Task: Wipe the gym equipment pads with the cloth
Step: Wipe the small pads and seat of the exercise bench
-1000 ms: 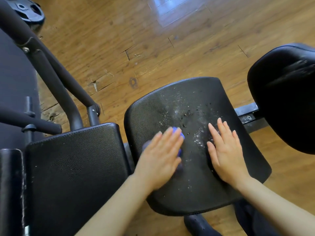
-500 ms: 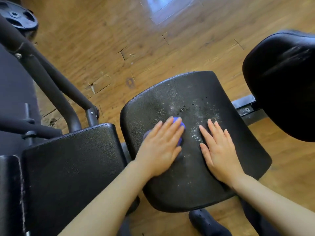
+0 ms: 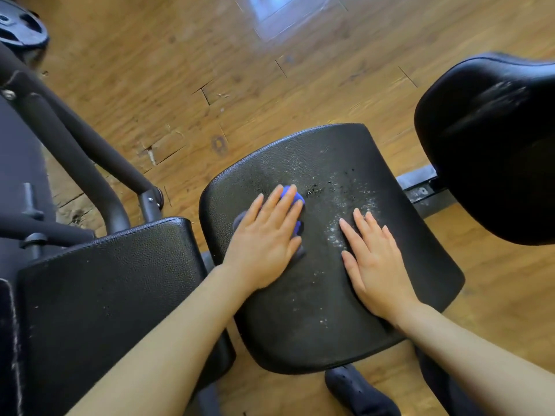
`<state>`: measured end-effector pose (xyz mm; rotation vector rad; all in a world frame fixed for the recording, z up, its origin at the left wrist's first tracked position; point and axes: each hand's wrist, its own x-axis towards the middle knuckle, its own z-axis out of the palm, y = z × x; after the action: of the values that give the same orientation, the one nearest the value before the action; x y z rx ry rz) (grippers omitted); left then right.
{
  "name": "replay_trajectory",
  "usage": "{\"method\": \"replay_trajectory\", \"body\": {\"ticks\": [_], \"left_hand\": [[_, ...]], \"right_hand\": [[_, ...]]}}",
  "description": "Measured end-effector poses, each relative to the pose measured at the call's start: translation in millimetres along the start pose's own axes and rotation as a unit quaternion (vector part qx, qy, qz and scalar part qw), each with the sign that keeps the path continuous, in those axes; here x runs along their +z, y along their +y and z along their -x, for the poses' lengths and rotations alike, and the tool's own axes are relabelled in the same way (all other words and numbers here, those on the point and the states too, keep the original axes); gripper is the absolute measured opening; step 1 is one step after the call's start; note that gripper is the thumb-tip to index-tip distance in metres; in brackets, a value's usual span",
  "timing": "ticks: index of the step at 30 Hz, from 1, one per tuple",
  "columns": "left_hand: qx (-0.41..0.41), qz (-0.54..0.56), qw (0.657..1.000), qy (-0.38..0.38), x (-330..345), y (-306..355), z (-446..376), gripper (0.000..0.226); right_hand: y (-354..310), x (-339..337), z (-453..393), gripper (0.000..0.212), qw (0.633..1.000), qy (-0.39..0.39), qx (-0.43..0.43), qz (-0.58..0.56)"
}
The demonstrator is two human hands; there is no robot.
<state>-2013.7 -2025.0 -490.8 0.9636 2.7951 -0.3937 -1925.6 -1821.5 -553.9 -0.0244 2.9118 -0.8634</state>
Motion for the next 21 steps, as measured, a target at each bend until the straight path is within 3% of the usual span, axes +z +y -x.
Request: {"method": "replay_trajectory", "body": {"ticks": [3,6,8,10,13,16,21], "left_hand": [[-0.065,0.033,0.997,-0.012,-1,29,-13,0.066],[0.063,0.056,0.996,-0.017,-5,56,27,0.065],[0.122,0.045,0.991,-0.02,-8,39,44,0.063],[0.075,0.016,0.997,-0.014,-4,5,34,0.062],[-0.08,-0.015,0.996,-0.024,-9,-43,-17,0.063],[-0.165,0.039,0.985,-0.042,-11,-25,-50,0.066],[0.091,0.087,0.991,-0.037,-11,45,25,0.067]], "right_hand": [[1,-1,0,0.054,1.0,-0.006,0.004,-0.001],[1,-2,0,0.054,1.0,-0.002,-0.001,-0.003],[1,-1,2,0.054,1.0,-0.001,-0.001,0.001],[1,-1,2,0.054,1.0,-0.001,-0.002,0.004],[1,-1,2,0.053,1.0,-0.004,-0.003,0.006],[1,0,1,0.054,1.0,-0.007,-0.001,0.005],[3,0,2,0.054,1.0,-0.01,0.003,-0.007]]}}
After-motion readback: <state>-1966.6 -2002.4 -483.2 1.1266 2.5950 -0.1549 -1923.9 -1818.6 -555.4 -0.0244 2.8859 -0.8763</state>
